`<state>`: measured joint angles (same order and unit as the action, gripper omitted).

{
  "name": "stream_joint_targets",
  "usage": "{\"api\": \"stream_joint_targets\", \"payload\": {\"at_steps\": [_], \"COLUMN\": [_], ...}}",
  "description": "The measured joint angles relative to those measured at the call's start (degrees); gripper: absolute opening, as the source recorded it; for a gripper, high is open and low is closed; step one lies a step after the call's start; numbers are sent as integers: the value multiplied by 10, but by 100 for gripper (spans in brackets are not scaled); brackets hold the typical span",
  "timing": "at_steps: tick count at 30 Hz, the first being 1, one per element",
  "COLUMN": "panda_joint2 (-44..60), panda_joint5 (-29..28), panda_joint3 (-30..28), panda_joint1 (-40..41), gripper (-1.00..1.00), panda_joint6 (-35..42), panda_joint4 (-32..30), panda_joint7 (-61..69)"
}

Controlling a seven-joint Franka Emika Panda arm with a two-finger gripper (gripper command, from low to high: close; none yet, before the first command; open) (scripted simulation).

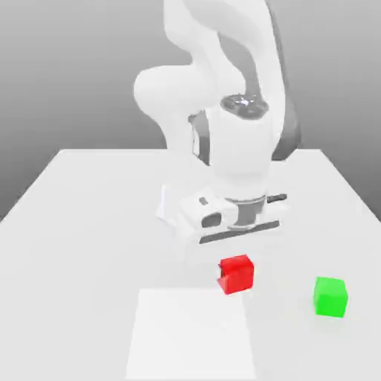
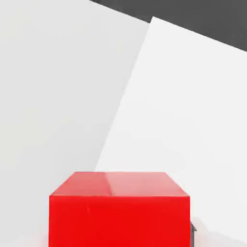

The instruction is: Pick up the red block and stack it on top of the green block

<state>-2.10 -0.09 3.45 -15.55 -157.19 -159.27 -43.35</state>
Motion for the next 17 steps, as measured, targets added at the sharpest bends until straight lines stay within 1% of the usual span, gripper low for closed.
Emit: {"api": "stream_joint_targets", "payload": {"at_steps": [8, 9, 13, 14, 17], "panda_joint2": [18, 32, 108, 123, 123], "panda_joint5": [1, -3, -29, -34, -34], "panda_joint3": [55, 54, 33, 29, 29], "panda_joint1": [-141, -160, -156, -158, -158], "gripper": [-100, -100, -100, 100, 100], "panda_joint6": [51, 42, -27, -41, -41], "panda_joint4": [70, 74, 81, 81, 81], "panda_joint7": [-198, -211, -239, -243, -243]}}
